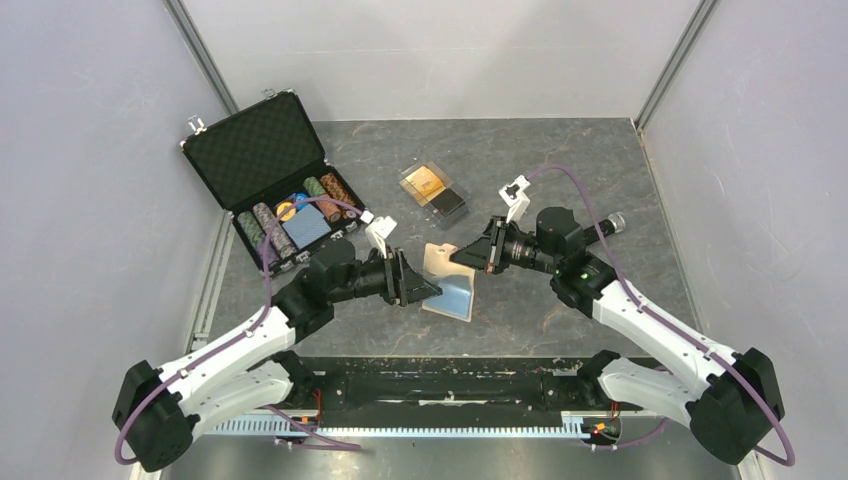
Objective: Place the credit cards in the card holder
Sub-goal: Open the card holder at the center of the board.
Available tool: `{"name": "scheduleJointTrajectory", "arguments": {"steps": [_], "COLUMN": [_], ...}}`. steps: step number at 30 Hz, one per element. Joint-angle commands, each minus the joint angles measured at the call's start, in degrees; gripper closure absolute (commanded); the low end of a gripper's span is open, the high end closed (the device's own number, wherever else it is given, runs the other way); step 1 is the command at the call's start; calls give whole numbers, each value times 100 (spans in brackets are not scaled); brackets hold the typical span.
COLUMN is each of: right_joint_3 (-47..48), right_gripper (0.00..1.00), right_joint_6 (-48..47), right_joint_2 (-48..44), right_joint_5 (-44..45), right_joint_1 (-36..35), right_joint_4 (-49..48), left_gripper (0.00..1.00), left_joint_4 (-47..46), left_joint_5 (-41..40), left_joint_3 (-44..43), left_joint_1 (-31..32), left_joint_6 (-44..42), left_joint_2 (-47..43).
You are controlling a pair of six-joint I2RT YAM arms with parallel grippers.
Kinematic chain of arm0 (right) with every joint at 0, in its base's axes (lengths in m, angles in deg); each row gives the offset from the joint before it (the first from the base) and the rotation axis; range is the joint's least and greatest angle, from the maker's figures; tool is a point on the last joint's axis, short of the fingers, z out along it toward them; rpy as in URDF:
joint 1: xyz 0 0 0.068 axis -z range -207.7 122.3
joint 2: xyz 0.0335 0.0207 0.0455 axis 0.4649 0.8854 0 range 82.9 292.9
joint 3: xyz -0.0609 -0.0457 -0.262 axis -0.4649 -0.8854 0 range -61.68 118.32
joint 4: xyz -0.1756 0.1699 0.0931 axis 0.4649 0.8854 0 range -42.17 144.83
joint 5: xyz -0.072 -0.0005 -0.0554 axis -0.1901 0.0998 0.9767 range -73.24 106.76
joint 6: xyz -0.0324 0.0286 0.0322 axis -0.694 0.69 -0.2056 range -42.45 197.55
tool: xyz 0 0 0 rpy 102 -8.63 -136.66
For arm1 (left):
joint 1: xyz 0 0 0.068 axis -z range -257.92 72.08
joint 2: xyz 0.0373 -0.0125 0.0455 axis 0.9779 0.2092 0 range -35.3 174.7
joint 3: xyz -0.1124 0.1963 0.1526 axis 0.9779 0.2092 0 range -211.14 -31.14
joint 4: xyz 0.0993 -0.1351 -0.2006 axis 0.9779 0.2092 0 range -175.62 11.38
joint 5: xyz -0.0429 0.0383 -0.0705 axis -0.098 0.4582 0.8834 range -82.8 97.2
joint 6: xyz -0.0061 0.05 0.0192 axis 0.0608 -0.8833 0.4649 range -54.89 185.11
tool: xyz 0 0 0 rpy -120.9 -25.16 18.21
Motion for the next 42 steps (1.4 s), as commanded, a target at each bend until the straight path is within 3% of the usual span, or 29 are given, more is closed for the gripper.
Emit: {"name": "scheduleJointTrajectory", "arguments": {"steps": [1, 6, 13, 20, 27, 32, 42], "right_joint_3": [229, 122, -347, -560, -528, -475, -492], "right_gripper": [100, 100, 100, 100, 100, 100, 100], "right_joint_6": [70, 90, 545, 997, 1062, 1121, 1267], "right_joint_2": [47, 30, -7, -121, -71, -13, 24], "right_joint_5": [-152, -251, -411, -388, -583, -734, -973], "right_joint_1": [46, 55, 60, 57, 60, 56, 57], "right_joint_4": [-370, -388, -765, -815, -887, -973, -1221], "left_gripper": [40, 37, 19, 20, 24, 15, 7], "left_joint_4": [-687, -939, -1384, -1341, -371, -224, -921], "left_joint_5": [422, 289, -61, -54, -561, -819, -709], "left_joint_3": [-211, -177, 86, 146, -24, 5, 190], "left_joint_1": [-11, -11, -17, -11, -11, -11, -11], "left_joint_6": [299, 320, 360, -338, -1439, -1887, -2244], "left_joint_2": [-26, -207, -276, -87, -147, -198, -84]}}
